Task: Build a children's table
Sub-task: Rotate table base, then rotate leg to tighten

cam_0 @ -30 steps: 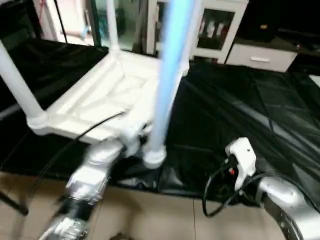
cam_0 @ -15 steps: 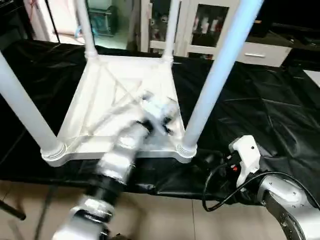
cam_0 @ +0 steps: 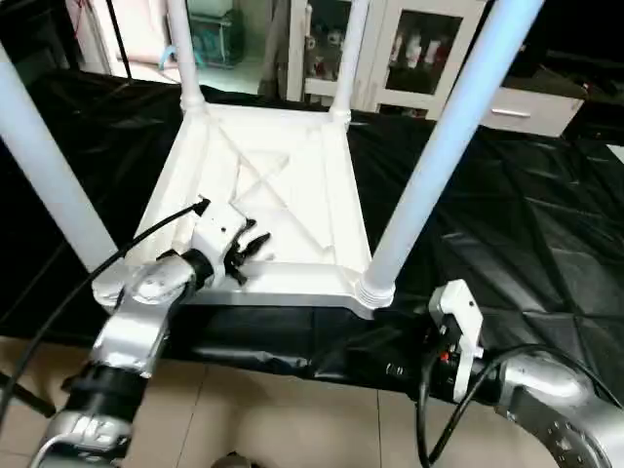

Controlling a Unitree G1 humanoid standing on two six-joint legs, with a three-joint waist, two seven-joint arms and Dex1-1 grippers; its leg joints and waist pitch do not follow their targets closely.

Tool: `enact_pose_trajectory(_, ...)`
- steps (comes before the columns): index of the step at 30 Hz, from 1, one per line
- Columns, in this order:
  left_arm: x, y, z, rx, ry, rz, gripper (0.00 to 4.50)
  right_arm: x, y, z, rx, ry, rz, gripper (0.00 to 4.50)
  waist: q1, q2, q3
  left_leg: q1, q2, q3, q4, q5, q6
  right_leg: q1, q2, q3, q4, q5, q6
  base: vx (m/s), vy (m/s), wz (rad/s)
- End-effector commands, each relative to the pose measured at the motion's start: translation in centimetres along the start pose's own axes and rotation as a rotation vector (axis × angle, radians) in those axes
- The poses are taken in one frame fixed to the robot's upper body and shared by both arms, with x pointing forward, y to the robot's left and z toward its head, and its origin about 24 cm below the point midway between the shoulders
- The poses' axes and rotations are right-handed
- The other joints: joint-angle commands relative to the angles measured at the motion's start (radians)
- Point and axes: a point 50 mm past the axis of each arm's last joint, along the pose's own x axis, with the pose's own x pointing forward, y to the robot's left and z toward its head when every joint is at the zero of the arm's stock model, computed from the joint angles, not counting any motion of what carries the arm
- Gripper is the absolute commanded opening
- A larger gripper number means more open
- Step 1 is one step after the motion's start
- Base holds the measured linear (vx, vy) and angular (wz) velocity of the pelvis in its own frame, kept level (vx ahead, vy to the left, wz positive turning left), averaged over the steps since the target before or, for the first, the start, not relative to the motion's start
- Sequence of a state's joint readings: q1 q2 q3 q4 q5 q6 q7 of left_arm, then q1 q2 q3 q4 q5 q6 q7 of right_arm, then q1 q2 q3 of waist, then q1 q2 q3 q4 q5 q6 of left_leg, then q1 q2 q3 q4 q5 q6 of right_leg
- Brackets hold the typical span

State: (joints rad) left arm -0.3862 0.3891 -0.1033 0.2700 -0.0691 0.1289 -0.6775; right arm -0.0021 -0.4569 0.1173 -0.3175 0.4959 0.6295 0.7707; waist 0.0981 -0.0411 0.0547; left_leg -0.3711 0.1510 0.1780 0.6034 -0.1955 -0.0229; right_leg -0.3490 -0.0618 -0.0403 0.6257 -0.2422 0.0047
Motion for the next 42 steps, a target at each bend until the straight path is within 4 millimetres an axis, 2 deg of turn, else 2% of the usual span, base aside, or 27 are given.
enact_pose_trajectory(1,0.3,-1.3,0.9,0.001,-0.027,-0.113,1.71,0.3,-1.5,-0.2,-0.003,0.029,-0.063,4.50,-0.005,0.011,-0.046,0.024,0.091,-0.042,-0.097,-0.259,-0.055,0.004,-0.108,0.051,-0.075,-0.101,-0.220,0.000,0.000,0.00)
enact_pose_trajectory(4,0.2,-2.0,1.0,0.025,-0.009,-0.186,1.71,1.2,-3.0,-0.5,0.005,0.051,-0.101,4.50,-0.011,0.005,-0.045,0.022,0.090,-0.040,-0.097,-0.259,-0.053,0.007,-0.109,0.053,-0.079,-0.131,-0.220,0.000,0.000,0.00)
enact_pose_trajectory(6,0.2,-2.1,1.0,0.030,-0.005,-0.198,1.71,1.5,-3.3,-0.5,0.002,0.053,-0.108,4.50,-0.011,0.008,-0.046,0.026,0.092,-0.040,-0.097,-0.257,-0.057,0.004,-0.107,0.053,-0.079,-0.139,-0.210,0.000,0.000,0.00)
enact_pose_trajectory(7,0.2,-2.2,1.0,0.040,-0.003,-0.199,1.71,1.7,-3.9,-0.4,-0.002,0.047,-0.134,4.50,-0.012,0.003,-0.047,0.026,0.092,-0.039,-0.097,-0.249,-0.055,0.005,-0.105,0.053,-0.078,-0.128,-0.208,0.000,0.000,0.00)
enact_pose_trajectory(8,0.2,-2.3,1.0,0.042,-0.001,-0.199,1.71,1.9,-4.4,-0.2,0.000,0.035,-0.148,4.50,-0.016,0.004,-0.048,0.023,0.091,-0.040,-0.096,-0.240,-0.053,0.007,-0.106,0.052,-0.075,-0.110,-0.215,0.000,0.000,0.00)
enact_pose_trajectory(9,0.1,-2.3,1.0,0.051,0.005,-0.196,1.71,2.1,-5.1,0.1,0.000,0.013,-0.180,4.50,-0.018,-0.002,-0.049,0.022,0.090,-0.039,-0.097,-0.235,-0.052,0.008,-0.106,0.051,-0.075,-0.113,-0.218,0.000,0.000,0.00)
enact_pose_trajectory(12,0.0,-2.4,1.4,0.049,-0.013,-0.179,1.71,2.1,-5.7,0.7,-0.005,-0.037,-0.215,4.50,-0.018,0.005,-0.047,0.025,0.092,-0.037,-0.096,-0.242,-0.054,0.005,-0.104,0.051,-0.076,-0.119,-0.220,0.000,0.000,0.00)
enact_pose_trajectory(20,1.0,-3.7,2.7,-0.028,-0.120,-0.145,1.71,2.9,-7.2,1.8,-0.037,-0.160,-0.332,4.50,-0.017,0.005,-0.051,0.024,0.091,-0.032,-0.093,-0.215,-0.052,0.007,-0.102,0.052,-0.072,-0.060,-0.234,0.000,0.000,0.00)
enact_pose_trajectory(23,1.0,-3.3,2.5,-0.065,-0.143,-0.025,1.71,2.3,-6.7,2.3,-0.078,-0.197,-0.342,4.50,-0.014,0.003,-0.054,0.020,0.093,-0.032,-0.090,-0.183,-0.035,0.013,-0.100,0.052,-0.067,-0.001,-0.227,0.000,0.000,0.00)
enact_pose_trajectory(24,0.6,-2.9,2.0,-0.139,-0.140,0.098,1.71,1.6,-5.2,2.7,-0.083,-0.237,-0.305,4.50,-0.012,0.000,-0.056,0.016,0.094,-0.033,-0.088,-0.154,-0.017,0.020,-0.101,0.052,-0.063,0.048,-0.223,0.000,0.000,0.00)
enact_pose_trajectory(25,0.2,-2.8,1.8,-0.169,-0.148,0.152,1.71,1.2,-4.2,2.7,-0.082,-0.252,-0.287,4.50,-0.007,-0.001,-0.060,0.017,0.095,-0.034,-0.082,-0.112,0.007,0.021,-0.101,0.052,-0.057,0.119,-0.218,0.000,0.000,0.00)
enact_pose_trajectory(26,0.1,-2.8,1.8,-0.170,-0.148,0.154,1.71,1.2,-4.2,2.7,-0.082,-0.253,-0.287,4.50,-0.007,-0.001,-0.060,0.014,0.094,-0.034,-0.081,-0.092,0.021,0.023,-0.099,0.051,-0.055,0.149,-0.216,0.000,0.000,0.00)
enact_pose_trajectory(27,-1.1,-3.2,1.2,-0.224,-0.166,0.232,1.71,0.4,-2.3,2.3,-0.083,-0.256,-0.285,4.50,-0.005,-0.001,-0.062,0.014,0.095,-0.034,-0.078,-0.073,0.042,0.022,-0.099,0.051,-0.055,0.179,-0.214,0.000,0.000,0.00)
enact_pose_trajectory(29,-1.9,-3.6,0.5,-0.242,-0.151,0.281,1.71,-0.2,-1.6,1.8,-0.093,-0.253,-0.333,4.50,-0.002,-0.002,-0.063,0.010,0.099,-0.036,-0.076,-0.058,0.056,0.022,-0.100,0.049,-0.053,0.204,-0.213,0.000,0.000,0.00)
enact_pose_trajectory(30,-2.1,-3.7,0.1,-0.244,-0.132,0.300,1.71,-0.4,-1.6,1.7,-0.102,-0.249,-0.377,4.50,-0.007,-0.004,-0.057,0.009,0.097,-0.034,-0.080,-0.082,0.063,0.014,-0.095,0.047,-0.060,0.157,-0.211,0.000,0.000,0.00)
enact_pose_trajectory(31,-2.2,-3.9,-0.1,-0.232,-0.115,0.315,1.71,-0.7,-1.8,1.5,-0.105,-0.251,-0.443,4.50,-0.009,-0.008,-0.054,0.011,0.095,-0.032,-0.084,-0.115,0.058,0.011,-0.095,0.047,-0.067,0.098,-0.207,0.000,0.000,0.00)
enact_pose_trajectory(33,-2.2,-4.2,-0.6,-0.211,-0.087,0.333,1.71,-1.3,-2.5,1.5,-0.116,-0.283,-0.606,4.50,-0.014,-0.006,-0.041,0.018,0.096,-0.033,-0.097,-0.250,-0.001,-0.004,-0.094,0.052,-0.091,-0.162,-0.173,0.000,0.000,0.00)
enact_pose_trajectory(34,-2.0,-4.3,-0.5,-0.214,-0.088,0.348,1.71,-1.6,-3.0,1.4,-0.105,-0.294,-0.683,4.50,-0.016,-0.005,-0.038,0.019,0.096,-0.034,-0.100,-0.281,-0.019,-0.009,-0.095,0.053,-0.096,-0.220,-0.161,-0.055,-0.001,0.01)
enact_pose_trajectory(35,-1.9,-4.3,-0.4,-0.216,-0.092,0.356,1.71,-1.7,-3.2,1.3,-0.097,-0.295,-0.712,4.50,-0.022,0.003,-0.035,0.033,0.104,-0.049,-0.109,-0.363,-0.082,-0.017,-0.073,0.043,-0.097,-0.288,-0.134,-0.059,-0.003,0.02)
enact_pose_trajectory(36,-1.8,-4.2,-0.4,-0.218,-0.095,0.361,1.71,-1.7,-3.3,1.3,-0.092,-0.296,-0.731,4.50,-0.030,0.007,-0.035,0.044,0.118,-0.063,-0.116,-0.436,-0.132,-0.021,-0.055,0.037,-0.097,-0.269,-0.107,-0.059,-0.003,0.02)
enact_pose_trajectory(37,-1.6,-4.1,-0.2,-0.224,-0.102,0.379,1.71,-1.8,-3.6,1.2,-0.099,-0.286,-0.776,4.50,-0.035,0.015,-0.033,0.052,0.132,-0.078,-0.126,-0.481,-0.151,-0.023,-0.043,0.029,-0.092,-0.245,-0.100,0.000,0.000,0.00)
enact_pose_trajectory(38,-1.5,-4.1,0.1,-0.228,-0.109,0.395,1.71,-1.9,-3.7,1.2,-0.105,-0.272,-0.804,4.50,-0.048,0.023,-0.033,0.054,0.170,-0.109,-0.152,-0.525,-0.157,-0.016,-0.033,0.012,-0.068,-0.175,-0.089,0.000,0.000,0.00)
enact_pose_trajectory(39,-1.3,-4.0,0.6,-0.232,-0.125,0.412,1.71,-1.8,-3.7,1.4,-0.117,-0.248,-0.819,4.50,-0.053,0.031,-0.034,0.055,0.197,-0.125,-0.170,-0.538,-0.154,-0.015,-0.031,0.003,-0.045,-0.134,-0.089,0.000,0.000,0.00)
enact_pose_trajectory(40,-1.2,-4.0,0.8,-0.235,-0.131,0.415,1.71,-1.6,-3.7,1.7,-0.132,-0.249,-0.820,4.50,-0.070,0.033,-0.038,0.047,0.242,-0.143,-0.209,-0.541,-0.103,-0.014,-0.028,-0.016,0.020,-0.060,-0.085,-0.024,-0.064,0.03)
enact_pose_trajectory(41,-1.1,-4.0,0.9,-0.237,-0.135,0.417,1.71,-1.5,-3.7,1.9,-0.143,-0.252,-0.822,4.50,-0.073,0.029,-0.039,0.050,0.249,-0.150,-0.215,-0.522,-0.079,-0.022,-0.032,-0.014,0.029,-0.056,-0.095,-0.020,-0.121,-0.01)
enact_pose_trajectory(42,-1.1,-4.0,1.0,-0.237,-0.139,0.418,1.71,-1.4,-3.7,2.3,-0.157,-0.265,-0.810,4.50,-0.080,0.024,-0.034,0.039,0.236,-0.137,-0.218,-0.523,-0.024,-0.021,-0.039,-0.007,0.031,-0.060,-0.118,-0.020,-0.121,-0.01)
